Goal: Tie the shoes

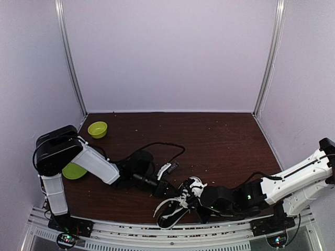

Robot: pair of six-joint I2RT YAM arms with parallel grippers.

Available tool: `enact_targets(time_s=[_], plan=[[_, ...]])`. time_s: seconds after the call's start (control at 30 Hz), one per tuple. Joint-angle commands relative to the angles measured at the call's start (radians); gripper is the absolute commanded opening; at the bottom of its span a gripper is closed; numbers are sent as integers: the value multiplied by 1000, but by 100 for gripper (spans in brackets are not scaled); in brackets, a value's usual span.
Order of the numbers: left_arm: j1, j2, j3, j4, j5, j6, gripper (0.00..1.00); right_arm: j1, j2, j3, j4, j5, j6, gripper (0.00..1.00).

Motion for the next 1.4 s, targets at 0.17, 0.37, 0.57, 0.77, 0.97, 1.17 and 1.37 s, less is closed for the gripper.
enact_targets(time_s=[0.17,0.37,0.57,0.77,0.97,1.17,1.37], plan=[[-2,-61,-43,102,-70,-57,0,-3,-20,9,-16,13,9,0],[-1,-127,-55,31,-157,-44,0,-4,-31,-4,-28,16,16,0],[-1,-150,-47,-60,-225,-15,0,-4,-34,-11,-34,0,22,0],[1,-153,-38,-114,-295,-14,0,-3,-27,-24,-43,-49,20,0],[19,-153,-29,-143,-327,-15,0,-4,-20,-43,-46,-103,22,0],[24,-154,-29,-162,-353,-11,0,-4,-16,-52,-38,-135,22,0],[41,-157,-31,-172,-385,-18,0,-4,9,-55,-34,-184,14,0]])
